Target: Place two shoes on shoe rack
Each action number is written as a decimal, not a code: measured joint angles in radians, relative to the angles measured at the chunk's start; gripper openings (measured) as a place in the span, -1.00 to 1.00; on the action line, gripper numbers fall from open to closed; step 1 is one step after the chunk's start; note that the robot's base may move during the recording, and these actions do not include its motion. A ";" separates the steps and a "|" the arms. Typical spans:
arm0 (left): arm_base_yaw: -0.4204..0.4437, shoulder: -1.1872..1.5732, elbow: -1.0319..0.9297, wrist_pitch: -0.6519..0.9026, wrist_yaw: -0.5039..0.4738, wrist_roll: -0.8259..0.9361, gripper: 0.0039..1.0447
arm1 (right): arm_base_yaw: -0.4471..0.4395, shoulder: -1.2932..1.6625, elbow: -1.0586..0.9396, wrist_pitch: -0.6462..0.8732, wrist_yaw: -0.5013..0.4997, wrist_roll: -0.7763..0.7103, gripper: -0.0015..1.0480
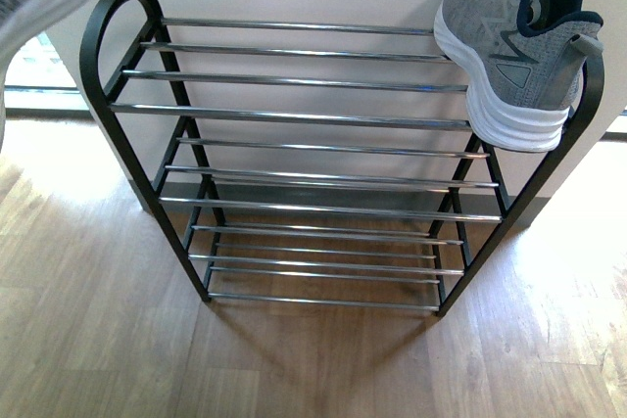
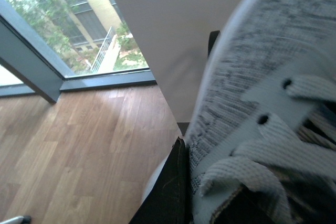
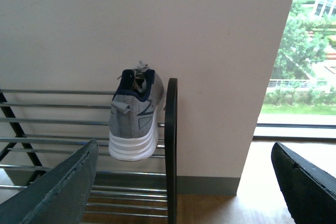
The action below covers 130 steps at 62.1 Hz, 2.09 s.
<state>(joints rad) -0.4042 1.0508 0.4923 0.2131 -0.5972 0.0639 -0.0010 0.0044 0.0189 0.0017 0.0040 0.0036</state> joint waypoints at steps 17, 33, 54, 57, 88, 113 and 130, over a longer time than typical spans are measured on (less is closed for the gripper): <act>-0.020 0.439 0.510 -0.271 -0.069 -0.500 -0.97 | 0.000 0.000 0.000 0.000 -0.004 0.000 0.82; -0.098 0.868 1.069 -0.714 0.244 -0.913 -0.97 | 0.000 0.000 0.000 0.000 -0.004 0.000 0.82; -0.166 1.242 1.624 -1.035 0.360 -0.886 -0.97 | 0.000 0.000 0.000 0.000 -0.004 0.000 0.82; -0.174 1.293 1.702 -1.070 0.380 -0.888 -0.97 | 0.000 0.000 0.000 0.000 -0.004 0.000 0.82; -0.224 1.685 2.315 -1.361 0.534 -0.882 -0.97 | 0.000 0.000 0.000 0.000 -0.004 0.000 0.82; -0.217 1.721 2.384 -1.305 0.546 -0.929 -0.92 | 0.000 0.000 0.000 0.000 -0.004 0.000 0.82; -0.215 1.721 2.393 -1.279 0.573 -0.951 0.08 | 0.000 0.000 0.000 0.000 -0.004 0.000 0.82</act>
<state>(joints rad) -0.6189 2.7720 2.8849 -1.0660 -0.0238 -0.8871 -0.0006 0.0048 0.0189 0.0017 0.0002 0.0036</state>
